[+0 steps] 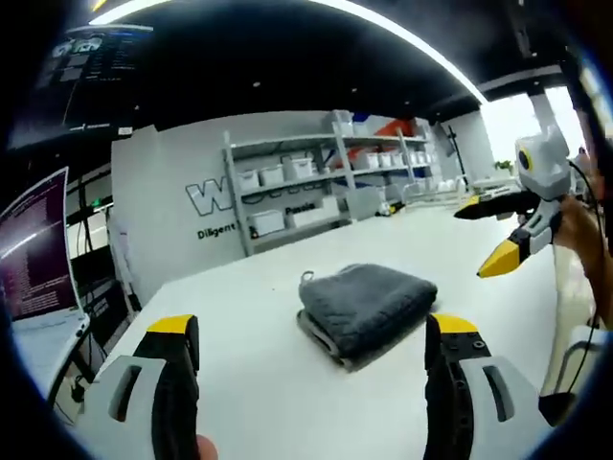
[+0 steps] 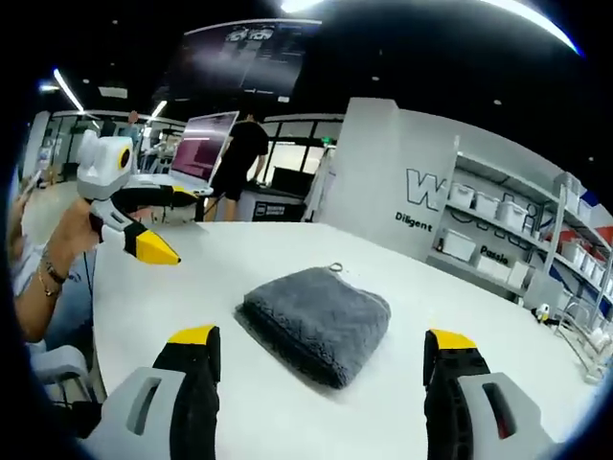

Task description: Open the folded towel by lifting each exposed corner and separating the folded layers until the towel lies flat within the target outline without major curled edges

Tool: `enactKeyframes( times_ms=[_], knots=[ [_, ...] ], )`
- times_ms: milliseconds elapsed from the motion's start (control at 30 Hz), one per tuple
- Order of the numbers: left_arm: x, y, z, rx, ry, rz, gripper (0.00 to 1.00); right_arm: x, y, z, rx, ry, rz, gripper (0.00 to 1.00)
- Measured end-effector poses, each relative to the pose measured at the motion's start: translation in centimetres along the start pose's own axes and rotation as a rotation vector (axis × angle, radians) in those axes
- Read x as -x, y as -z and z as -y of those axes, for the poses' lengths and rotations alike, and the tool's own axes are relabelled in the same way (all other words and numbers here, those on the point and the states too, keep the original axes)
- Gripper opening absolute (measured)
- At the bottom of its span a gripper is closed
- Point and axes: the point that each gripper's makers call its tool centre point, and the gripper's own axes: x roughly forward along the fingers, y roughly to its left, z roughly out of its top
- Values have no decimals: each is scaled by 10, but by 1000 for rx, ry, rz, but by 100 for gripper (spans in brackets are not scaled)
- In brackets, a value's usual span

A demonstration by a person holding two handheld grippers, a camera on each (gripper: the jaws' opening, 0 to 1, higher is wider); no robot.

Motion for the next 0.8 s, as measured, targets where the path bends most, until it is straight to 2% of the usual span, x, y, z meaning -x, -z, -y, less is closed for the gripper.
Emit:
enactKeyframes(
  times_ms=[67,167,300,400,500,800],
  knots=[
    [-1,7,-5,5,-27,-6,95,1,0,0,-2,-2,2,88],
    [-1,15,-6,25,-18,-17,95,2,0,-1,5,-6,4,89],
    [1,20,-10,42,-14,-27,95,1,4,-4,29,-27,-27,88],
    [8,22,-18,23,-47,-36,95,1,4,-9,30,-49,-28,86],
    [14,25,-22,8,-48,-47,95,1,5,-11,32,-57,-32,86],
    [33,32,-25,16,-44,-48,94,-3,6,-6,46,-28,-42,88]
  ],
)
